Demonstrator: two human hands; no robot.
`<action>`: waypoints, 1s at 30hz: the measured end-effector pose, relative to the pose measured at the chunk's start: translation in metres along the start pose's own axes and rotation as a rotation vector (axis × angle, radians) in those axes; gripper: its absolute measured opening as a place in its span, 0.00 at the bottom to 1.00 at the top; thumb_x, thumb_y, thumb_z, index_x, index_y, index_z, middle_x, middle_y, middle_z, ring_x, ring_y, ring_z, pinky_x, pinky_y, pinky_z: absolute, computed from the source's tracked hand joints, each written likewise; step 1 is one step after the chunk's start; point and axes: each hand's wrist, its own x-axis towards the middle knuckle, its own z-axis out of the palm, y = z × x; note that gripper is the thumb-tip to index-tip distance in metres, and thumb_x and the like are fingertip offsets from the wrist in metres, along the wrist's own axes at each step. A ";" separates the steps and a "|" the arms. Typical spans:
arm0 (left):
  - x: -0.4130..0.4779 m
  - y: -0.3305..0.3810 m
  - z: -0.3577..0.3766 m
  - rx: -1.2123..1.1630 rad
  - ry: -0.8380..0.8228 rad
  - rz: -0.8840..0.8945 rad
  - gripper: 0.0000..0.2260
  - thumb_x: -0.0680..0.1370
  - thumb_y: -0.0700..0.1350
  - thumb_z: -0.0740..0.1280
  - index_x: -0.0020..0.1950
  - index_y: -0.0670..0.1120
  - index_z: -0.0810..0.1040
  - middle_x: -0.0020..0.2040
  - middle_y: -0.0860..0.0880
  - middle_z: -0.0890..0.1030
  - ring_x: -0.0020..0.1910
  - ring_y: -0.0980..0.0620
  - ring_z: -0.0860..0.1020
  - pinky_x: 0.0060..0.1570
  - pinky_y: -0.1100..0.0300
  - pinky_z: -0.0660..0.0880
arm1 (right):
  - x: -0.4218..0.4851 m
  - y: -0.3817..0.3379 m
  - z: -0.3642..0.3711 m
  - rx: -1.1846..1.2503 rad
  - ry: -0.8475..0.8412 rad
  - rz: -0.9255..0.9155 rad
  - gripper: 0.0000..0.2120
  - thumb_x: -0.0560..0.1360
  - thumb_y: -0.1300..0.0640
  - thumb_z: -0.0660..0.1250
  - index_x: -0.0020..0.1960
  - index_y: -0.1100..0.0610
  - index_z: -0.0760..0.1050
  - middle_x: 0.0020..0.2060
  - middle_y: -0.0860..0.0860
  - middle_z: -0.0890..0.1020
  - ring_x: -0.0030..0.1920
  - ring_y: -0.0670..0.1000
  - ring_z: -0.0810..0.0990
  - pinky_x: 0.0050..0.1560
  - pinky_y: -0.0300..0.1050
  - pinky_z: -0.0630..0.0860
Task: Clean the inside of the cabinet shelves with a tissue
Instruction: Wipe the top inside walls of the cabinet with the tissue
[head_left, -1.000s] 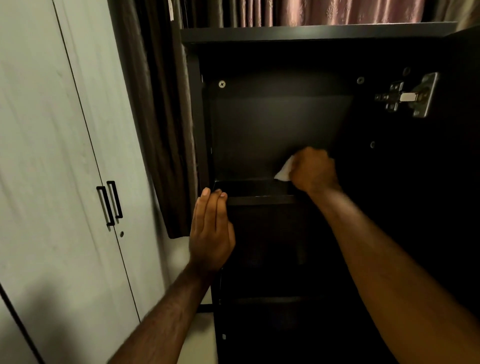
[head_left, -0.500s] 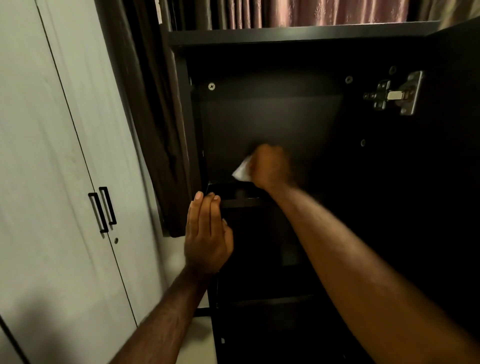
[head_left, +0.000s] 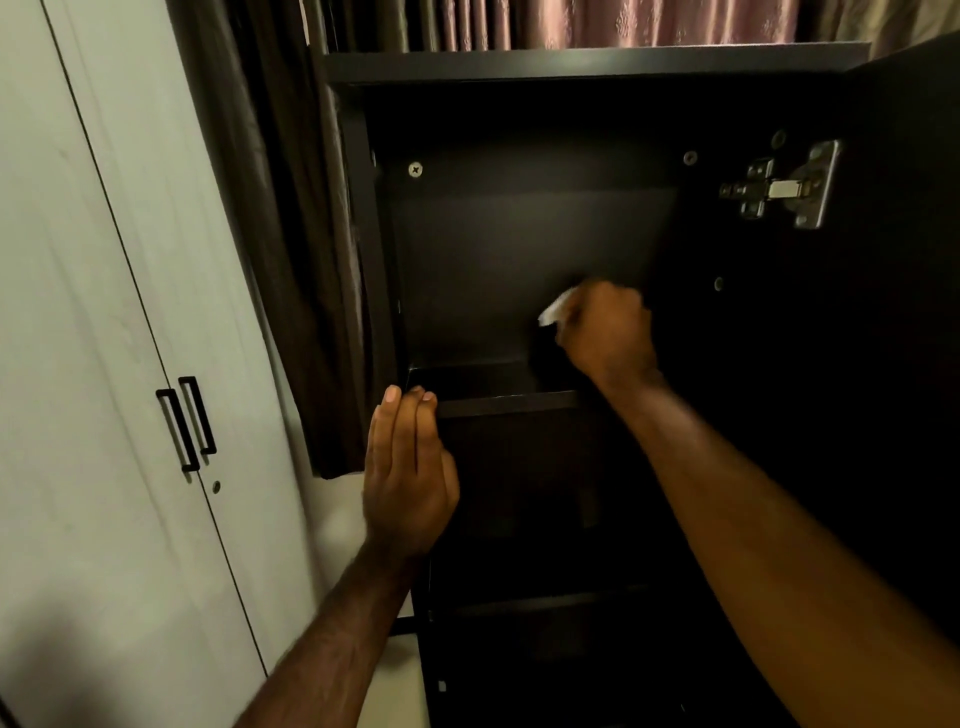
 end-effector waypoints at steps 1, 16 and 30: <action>0.000 0.001 0.000 -0.005 -0.003 0.000 0.30 0.72 0.34 0.70 0.73 0.37 0.65 0.69 0.40 0.69 0.75 0.41 0.61 0.72 0.43 0.65 | 0.005 0.015 -0.006 -0.003 0.029 0.066 0.11 0.73 0.57 0.68 0.55 0.56 0.81 0.53 0.57 0.83 0.53 0.60 0.82 0.51 0.49 0.80; 0.002 0.001 -0.003 -0.022 -0.006 0.008 0.28 0.72 0.36 0.69 0.72 0.36 0.66 0.68 0.38 0.71 0.75 0.40 0.61 0.72 0.42 0.65 | 0.013 -0.012 -0.001 0.176 0.044 -0.055 0.09 0.69 0.63 0.71 0.49 0.58 0.81 0.49 0.57 0.84 0.51 0.58 0.83 0.50 0.45 0.79; -0.002 -0.003 0.000 -0.015 0.000 0.022 0.30 0.73 0.32 0.68 0.73 0.37 0.63 0.70 0.40 0.67 0.76 0.41 0.60 0.73 0.42 0.65 | -0.006 -0.063 0.038 0.253 -0.060 -0.372 0.10 0.70 0.63 0.67 0.49 0.54 0.82 0.46 0.55 0.84 0.48 0.56 0.83 0.51 0.50 0.81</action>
